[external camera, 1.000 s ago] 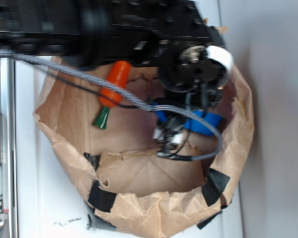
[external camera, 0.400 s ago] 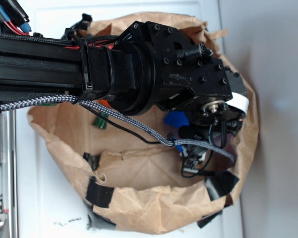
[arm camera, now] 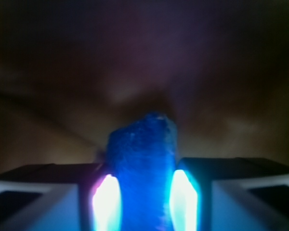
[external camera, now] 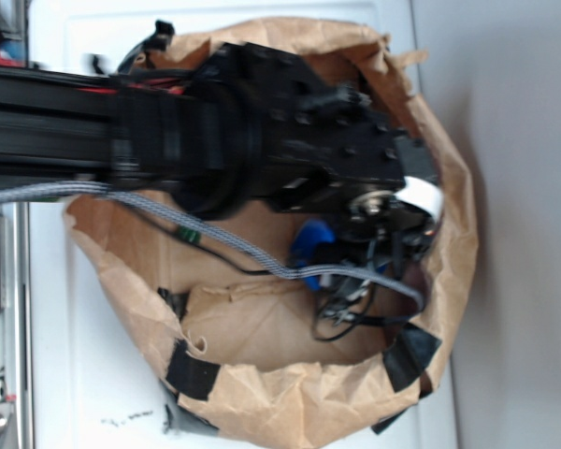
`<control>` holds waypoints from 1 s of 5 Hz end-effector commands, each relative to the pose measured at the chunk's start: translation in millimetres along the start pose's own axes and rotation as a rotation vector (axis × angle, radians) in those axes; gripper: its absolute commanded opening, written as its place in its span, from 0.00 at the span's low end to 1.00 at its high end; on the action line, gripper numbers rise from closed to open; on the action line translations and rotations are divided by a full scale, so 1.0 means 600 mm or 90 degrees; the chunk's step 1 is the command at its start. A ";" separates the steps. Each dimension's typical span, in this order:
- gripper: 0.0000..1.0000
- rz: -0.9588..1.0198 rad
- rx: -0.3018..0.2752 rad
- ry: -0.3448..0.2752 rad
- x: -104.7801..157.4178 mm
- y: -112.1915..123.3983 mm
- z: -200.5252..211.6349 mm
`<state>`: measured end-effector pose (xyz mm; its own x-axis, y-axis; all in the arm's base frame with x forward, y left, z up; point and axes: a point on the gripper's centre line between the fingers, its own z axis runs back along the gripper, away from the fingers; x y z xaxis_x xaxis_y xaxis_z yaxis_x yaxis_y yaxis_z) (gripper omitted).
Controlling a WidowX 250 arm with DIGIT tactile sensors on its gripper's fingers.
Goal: Grab the blue sponge.
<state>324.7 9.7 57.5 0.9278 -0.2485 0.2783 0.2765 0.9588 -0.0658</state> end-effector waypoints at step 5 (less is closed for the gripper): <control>1.00 0.039 0.043 -0.020 0.026 0.040 0.056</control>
<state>327.1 35.3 73.7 0.9516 -0.1737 0.2536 0.1902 0.9809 -0.0418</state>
